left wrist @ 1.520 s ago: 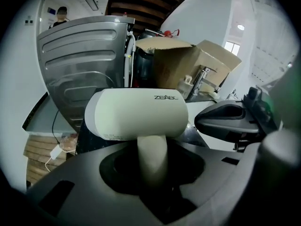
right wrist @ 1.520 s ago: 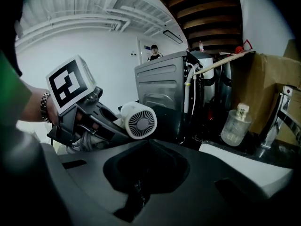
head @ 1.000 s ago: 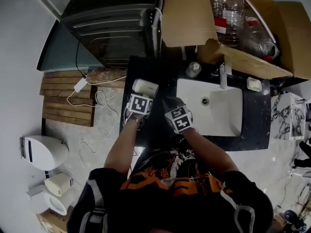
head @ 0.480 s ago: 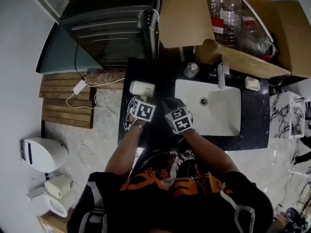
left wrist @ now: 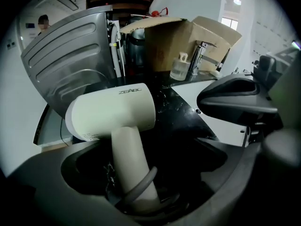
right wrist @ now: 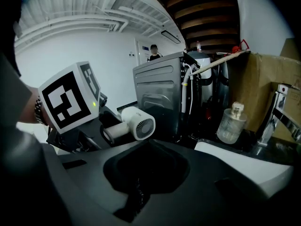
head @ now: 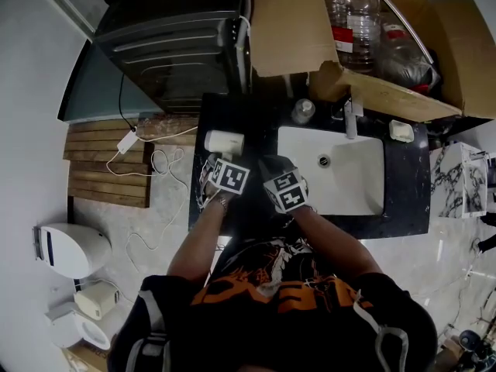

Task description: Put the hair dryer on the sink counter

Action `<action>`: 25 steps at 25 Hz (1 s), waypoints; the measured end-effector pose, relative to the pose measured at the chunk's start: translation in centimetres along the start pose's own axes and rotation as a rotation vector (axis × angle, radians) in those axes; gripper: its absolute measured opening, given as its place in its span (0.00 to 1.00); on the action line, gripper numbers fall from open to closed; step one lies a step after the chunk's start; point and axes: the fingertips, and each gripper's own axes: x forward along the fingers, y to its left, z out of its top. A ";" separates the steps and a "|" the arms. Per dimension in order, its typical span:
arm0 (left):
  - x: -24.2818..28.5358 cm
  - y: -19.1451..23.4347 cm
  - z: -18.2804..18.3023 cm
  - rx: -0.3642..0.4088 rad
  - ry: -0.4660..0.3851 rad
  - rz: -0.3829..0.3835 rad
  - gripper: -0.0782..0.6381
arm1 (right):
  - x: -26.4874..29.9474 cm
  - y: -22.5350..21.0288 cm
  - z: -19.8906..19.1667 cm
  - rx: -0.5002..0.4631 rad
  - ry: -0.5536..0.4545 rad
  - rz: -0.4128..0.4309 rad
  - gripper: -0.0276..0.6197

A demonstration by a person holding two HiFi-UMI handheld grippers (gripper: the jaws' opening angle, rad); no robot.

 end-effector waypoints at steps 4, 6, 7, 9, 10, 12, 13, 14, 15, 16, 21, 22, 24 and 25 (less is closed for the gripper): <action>-1.0 0.2 0.7 -0.006 -0.030 -0.007 0.88 | -0.1 -0.3 0.0 0.004 -0.007 -0.004 0.06; -1.7 0.2 1.0 -0.012 -0.053 -0.011 0.88 | -0.2 -0.4 0.1 0.003 -0.015 -0.006 0.06; -2.1 0.4 1.1 -0.016 -0.069 -0.004 0.88 | -0.2 -0.3 0.1 0.004 -0.017 -0.006 0.06; -3.1 0.5 1.4 -0.015 -0.109 0.012 0.88 | -0.3 -0.3 0.1 0.009 -0.019 -0.004 0.06; -3.5 0.5 1.6 -0.011 -0.127 0.014 0.88 | -0.4 -0.3 0.0 0.011 -0.021 -0.004 0.06; -4.1 0.6 2.0 -0.006 -0.157 0.019 0.88 | -0.5 -0.5 0.0 0.016 -0.022 -0.008 0.06; -4.5 0.6 2.2 -0.006 -0.174 0.021 0.88 | -0.6 -0.5 0.0 0.019 -0.021 -0.009 0.06; -5.0 0.6 2.5 -0.006 -0.193 0.017 0.88 | -0.7 -0.5 0.0 0.021 -0.021 -0.010 0.06; -5.6 0.3 2.9 -0.002 -0.215 0.009 0.88 | -0.8 -0.4 0.0 0.022 -0.022 -0.010 0.06; -6.2 0.0 3.3 0.006 -0.239 -0.004 0.88 | -1.0 -0.4 0.1 0.023 -0.026 -0.009 0.06; -8.7 -1.4 5.6 0.079 -0.375 -0.030 0.88 | -2.1 -0.6 1.4 0.023 -0.074 -0.015 0.06; -9.2 -1.7 6.1 0.100 -0.405 -0.036 0.88 | -2.3 -0.6 1.8 0.020 -0.088 -0.017 0.06; -10.0 -2.7 6.9 0.135 -0.461 -0.076 0.88 | -3.0 -0.9 2.4 0.019 -0.107 -0.024 0.06; -10.5 -3.2 7.3 0.143 -0.491 -0.093 0.88 | -3.4 -1.0 2.6 0.022 -0.112 -0.030 0.06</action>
